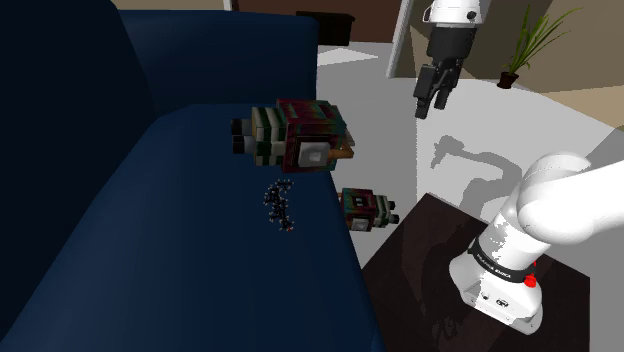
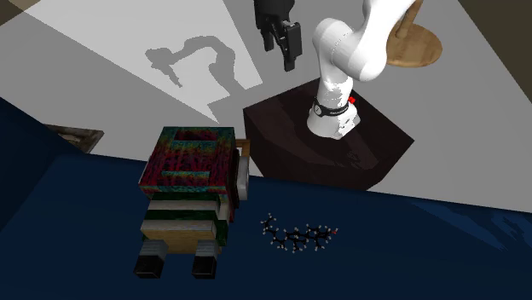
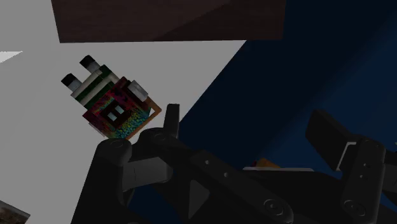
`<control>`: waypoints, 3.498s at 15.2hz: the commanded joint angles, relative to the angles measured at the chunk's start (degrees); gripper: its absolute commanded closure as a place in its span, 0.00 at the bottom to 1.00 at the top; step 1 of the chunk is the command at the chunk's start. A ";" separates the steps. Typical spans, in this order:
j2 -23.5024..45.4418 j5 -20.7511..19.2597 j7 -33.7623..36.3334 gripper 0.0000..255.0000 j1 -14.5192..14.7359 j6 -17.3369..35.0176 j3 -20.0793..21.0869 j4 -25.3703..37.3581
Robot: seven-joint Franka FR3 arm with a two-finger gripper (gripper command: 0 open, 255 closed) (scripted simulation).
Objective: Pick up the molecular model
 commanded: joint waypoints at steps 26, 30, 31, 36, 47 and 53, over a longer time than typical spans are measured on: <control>44.17 1.09 33.70 0.00 4.94 20.31 27.33 24.14; 52.00 -2.86 38.76 0.00 6.88 20.85 28.86 30.38; 52.17 -2.94 38.76 0.00 6.94 21.59 28.82 29.80; 53.27 -3.49 38.87 0.00 7.12 25.25 28.76 27.09; 53.66 -3.69 38.87 1.00 7.14 26.36 28.71 26.31; 52.70 -3.20 38.80 1.00 7.03 23.48 28.78 28.36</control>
